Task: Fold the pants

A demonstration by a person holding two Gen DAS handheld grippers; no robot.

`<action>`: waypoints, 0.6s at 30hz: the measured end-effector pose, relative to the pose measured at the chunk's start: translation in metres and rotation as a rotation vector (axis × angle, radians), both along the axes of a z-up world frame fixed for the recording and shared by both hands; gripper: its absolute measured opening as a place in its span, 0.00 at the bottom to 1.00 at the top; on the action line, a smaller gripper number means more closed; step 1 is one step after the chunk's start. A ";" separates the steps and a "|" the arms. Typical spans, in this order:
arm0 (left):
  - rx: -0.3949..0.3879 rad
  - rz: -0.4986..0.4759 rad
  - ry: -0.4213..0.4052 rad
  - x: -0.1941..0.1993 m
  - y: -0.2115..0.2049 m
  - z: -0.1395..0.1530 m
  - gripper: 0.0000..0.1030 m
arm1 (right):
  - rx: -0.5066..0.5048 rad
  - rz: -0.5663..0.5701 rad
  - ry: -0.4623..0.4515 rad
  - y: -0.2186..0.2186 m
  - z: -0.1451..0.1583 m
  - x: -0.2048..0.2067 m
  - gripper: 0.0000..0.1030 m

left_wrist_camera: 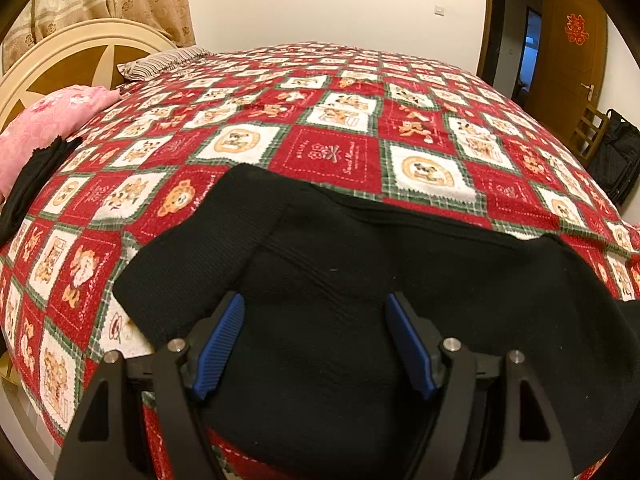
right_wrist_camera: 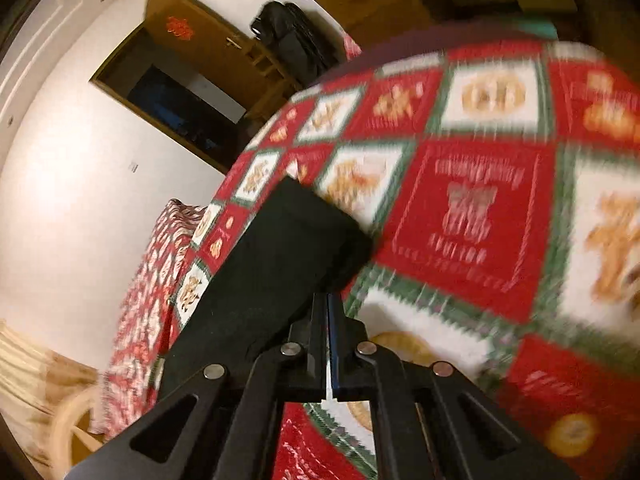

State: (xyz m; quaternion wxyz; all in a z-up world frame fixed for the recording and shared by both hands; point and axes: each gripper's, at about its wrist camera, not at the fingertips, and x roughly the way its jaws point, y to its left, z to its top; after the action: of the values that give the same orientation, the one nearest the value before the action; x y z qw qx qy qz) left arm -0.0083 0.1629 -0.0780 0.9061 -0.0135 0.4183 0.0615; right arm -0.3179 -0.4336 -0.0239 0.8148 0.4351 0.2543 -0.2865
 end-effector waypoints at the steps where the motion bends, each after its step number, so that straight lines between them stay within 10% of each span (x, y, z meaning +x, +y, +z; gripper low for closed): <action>1: 0.002 0.000 0.000 0.000 0.000 0.000 0.74 | -0.014 0.010 0.025 -0.002 0.006 0.003 0.05; 5: 0.009 0.002 0.006 0.001 -0.001 0.000 0.75 | -0.064 0.028 0.067 -0.009 0.017 0.009 0.69; 18: -0.018 -0.149 -0.044 -0.013 -0.048 0.039 0.75 | -0.154 0.031 0.217 -0.016 -0.011 0.049 0.68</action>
State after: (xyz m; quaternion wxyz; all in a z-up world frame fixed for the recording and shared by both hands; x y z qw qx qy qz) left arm -0.0214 0.1151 -0.0395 0.9170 0.0079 0.3987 -0.0100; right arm -0.2691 -0.4493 -0.0347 0.8177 0.3338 0.3249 -0.3381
